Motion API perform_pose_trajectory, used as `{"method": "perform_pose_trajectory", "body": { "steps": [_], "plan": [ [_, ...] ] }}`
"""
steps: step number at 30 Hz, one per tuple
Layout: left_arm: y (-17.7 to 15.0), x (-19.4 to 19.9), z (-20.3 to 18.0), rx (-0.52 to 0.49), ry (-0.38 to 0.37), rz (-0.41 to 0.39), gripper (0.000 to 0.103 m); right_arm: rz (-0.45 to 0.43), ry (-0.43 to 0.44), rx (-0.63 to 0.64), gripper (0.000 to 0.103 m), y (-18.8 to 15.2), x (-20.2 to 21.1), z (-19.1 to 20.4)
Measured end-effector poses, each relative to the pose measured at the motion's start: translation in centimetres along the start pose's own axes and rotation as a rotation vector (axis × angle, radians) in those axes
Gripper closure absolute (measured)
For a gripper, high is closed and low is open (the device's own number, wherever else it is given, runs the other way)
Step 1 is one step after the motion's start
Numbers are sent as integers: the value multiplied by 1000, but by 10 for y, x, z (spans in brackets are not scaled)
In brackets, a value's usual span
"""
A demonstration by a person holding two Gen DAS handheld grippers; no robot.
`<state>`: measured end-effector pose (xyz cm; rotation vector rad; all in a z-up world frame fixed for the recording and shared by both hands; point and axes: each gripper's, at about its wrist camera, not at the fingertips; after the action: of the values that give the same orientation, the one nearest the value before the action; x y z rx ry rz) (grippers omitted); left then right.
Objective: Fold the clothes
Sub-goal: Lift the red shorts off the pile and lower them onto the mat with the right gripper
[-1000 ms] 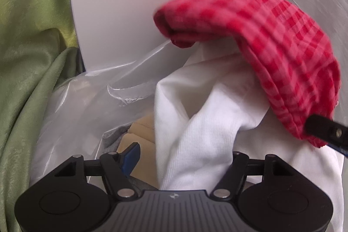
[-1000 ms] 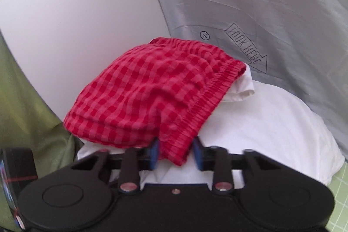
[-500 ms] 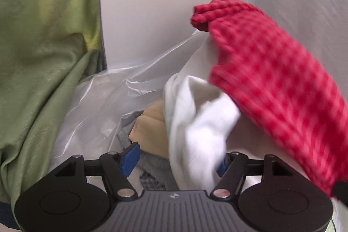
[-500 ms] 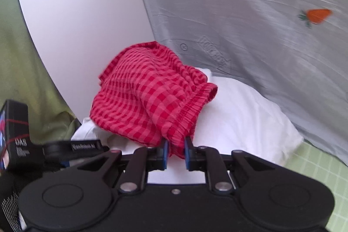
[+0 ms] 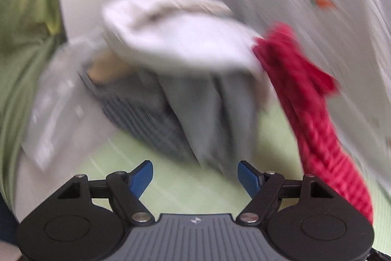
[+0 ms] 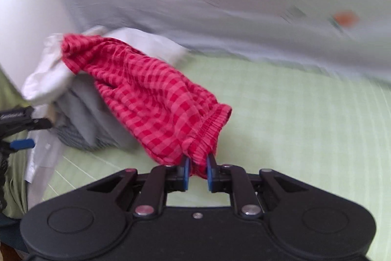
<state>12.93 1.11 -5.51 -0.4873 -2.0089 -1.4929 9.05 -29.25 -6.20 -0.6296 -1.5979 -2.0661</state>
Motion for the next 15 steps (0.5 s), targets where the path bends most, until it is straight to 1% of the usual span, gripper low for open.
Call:
{"method": "perform_pose_trajectory", "body": {
  "steps": [3, 5, 6, 10, 13, 15],
  "plan": [
    [-42, 11, -36, -33, -40, 63, 26, 42, -90, -125, 89, -24, 27, -67],
    [-69, 19, -60, -55, -67, 106, 26, 34, -109, -215, 90, -28, 47, -103],
    [-83, 22, -72, -65, -80, 126, 26, 16, -118, -235, 90, -28, 58, -119],
    [-112, 38, -116, -78, -132, 135, 26, -98, -182, -218, 90, -15, 97, -167],
    [-121, 49, -148, -94, -160, 120, 26, -166, -222, -192, 90, 1, 121, -204],
    [-123, 53, -168, -91, -188, 111, 26, -198, -206, -171, 90, 4, 128, -224]
  ]
}}
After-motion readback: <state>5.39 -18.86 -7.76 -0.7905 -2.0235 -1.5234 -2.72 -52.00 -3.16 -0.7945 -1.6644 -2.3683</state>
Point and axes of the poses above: each gripper's, at about its wrist camera, not at the fingertips, and x roughly against the way its jaws point, z to its left, y to its top, and after that the axes turned 14 degrees about -z, right-handed
